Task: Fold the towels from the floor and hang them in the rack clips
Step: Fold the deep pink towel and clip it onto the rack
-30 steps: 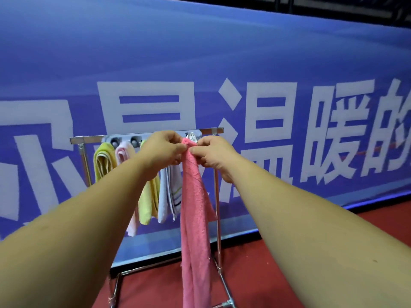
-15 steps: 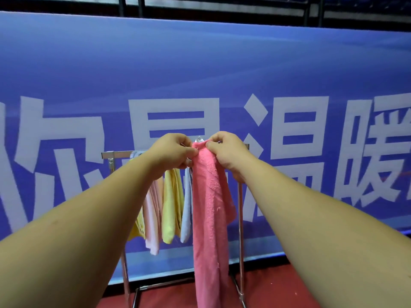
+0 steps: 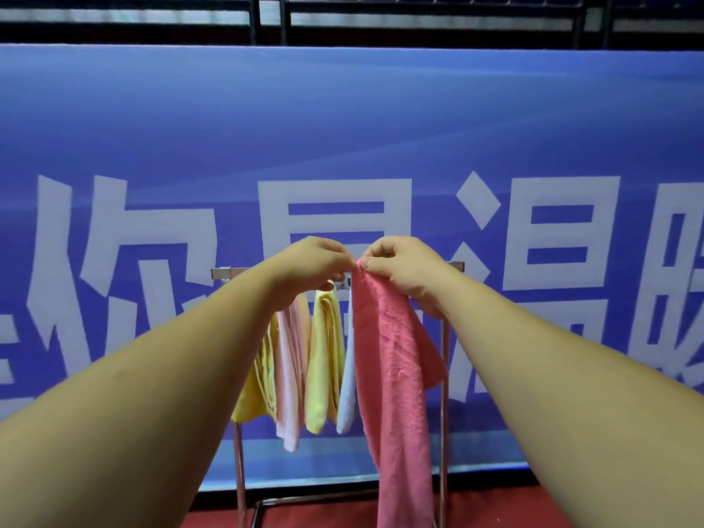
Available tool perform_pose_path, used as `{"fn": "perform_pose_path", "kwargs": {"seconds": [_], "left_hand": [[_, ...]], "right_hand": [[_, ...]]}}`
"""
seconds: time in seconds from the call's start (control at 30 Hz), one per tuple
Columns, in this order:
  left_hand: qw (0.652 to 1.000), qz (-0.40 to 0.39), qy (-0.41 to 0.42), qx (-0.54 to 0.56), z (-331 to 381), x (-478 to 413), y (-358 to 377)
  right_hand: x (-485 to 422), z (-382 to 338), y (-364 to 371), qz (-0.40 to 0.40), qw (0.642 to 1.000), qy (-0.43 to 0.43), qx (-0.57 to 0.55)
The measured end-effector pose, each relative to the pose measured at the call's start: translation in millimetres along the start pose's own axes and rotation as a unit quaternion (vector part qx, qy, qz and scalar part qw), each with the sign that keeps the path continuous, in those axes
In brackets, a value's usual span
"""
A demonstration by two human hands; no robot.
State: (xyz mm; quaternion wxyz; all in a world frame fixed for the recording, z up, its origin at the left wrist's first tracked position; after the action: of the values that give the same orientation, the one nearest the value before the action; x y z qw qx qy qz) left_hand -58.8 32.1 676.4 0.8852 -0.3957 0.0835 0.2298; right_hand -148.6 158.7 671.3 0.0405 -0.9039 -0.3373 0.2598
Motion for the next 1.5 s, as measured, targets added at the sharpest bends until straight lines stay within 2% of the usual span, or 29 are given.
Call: {"fn": "perform_pose_path", "kwargs": {"seconds": [0.2, 0.3, 0.4, 0.5, 0.67, 0.83, 0.9, 1.03, 1.1, 1.17, 1.27, 1.4, 1.5], "left_hand": [[0.987, -0.112, -0.032, 0.109, -13, 5, 16], [0.98, -0.125, -0.029, 0.151, -11, 7, 19], [0.978, -0.136, -0.026, 0.156, -13, 8, 21], [0.98, -0.164, -0.038, 0.109, -13, 14, 32], [0.985, -0.154, -0.041, 0.06, -12, 13, 36], [0.983, -0.158, -0.068, 0.06, -30, 14, 32], [0.987, -0.124, -0.066, 0.074, -35, 13, 23], [0.987, 0.015, -0.037, 0.155, -36, 9, -9], [0.986, 0.038, -0.019, 0.159, -31, 8, -12], [0.991, 0.031, -0.008, 0.133, -24, 7, -7], [0.996, -0.002, 0.003, 0.085, -16, 6, 3], [0.998, -0.021, 0.01, 0.059, -12, 2, 8], [0.998, -0.038, 0.012, 0.04, -10, 3, 9]], "right_hand": [[-2, 2, -2, -0.047, 0.999, 0.01, -0.007], [0, 6, -5, -0.057, 0.998, 0.022, -0.028], [4, 8, -7, -0.062, 0.997, 0.029, -0.042], [6, 9, -8, -0.062, 0.995, 0.034, -0.064], [7, 10, -12, -0.051, 0.996, 0.037, -0.069], [6, 11, -29, 0.005, 0.997, 0.027, -0.069], [6, 15, -37, 0.023, 0.996, 0.027, -0.083], [9, 31, -41, 0.046, 0.995, 0.045, -0.077], [11, 43, -36, 0.042, 0.996, 0.07, -0.041], [13, 55, -24, 0.014, 0.994, 0.102, -0.028], [15, 57, -5, -0.034, 0.988, 0.12, -0.089], [14, 50, 17, -0.084, 0.984, 0.099, -0.123], [10, 45, 28, -0.083, 0.987, 0.069, -0.118]]}}
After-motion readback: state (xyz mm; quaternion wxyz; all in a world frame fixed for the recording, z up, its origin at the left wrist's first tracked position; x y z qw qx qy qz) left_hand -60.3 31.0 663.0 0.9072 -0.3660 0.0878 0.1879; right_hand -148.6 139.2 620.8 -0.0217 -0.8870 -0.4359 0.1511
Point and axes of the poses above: each hand's wrist, its own x-axis away from the middle knuckle, its own y-axis out of the palm, z = x × y, the point moved 10 cm from there along -x, towards the middle knuckle, and after that the axes turned 11 degrees about -x, right-handed, at the moved point
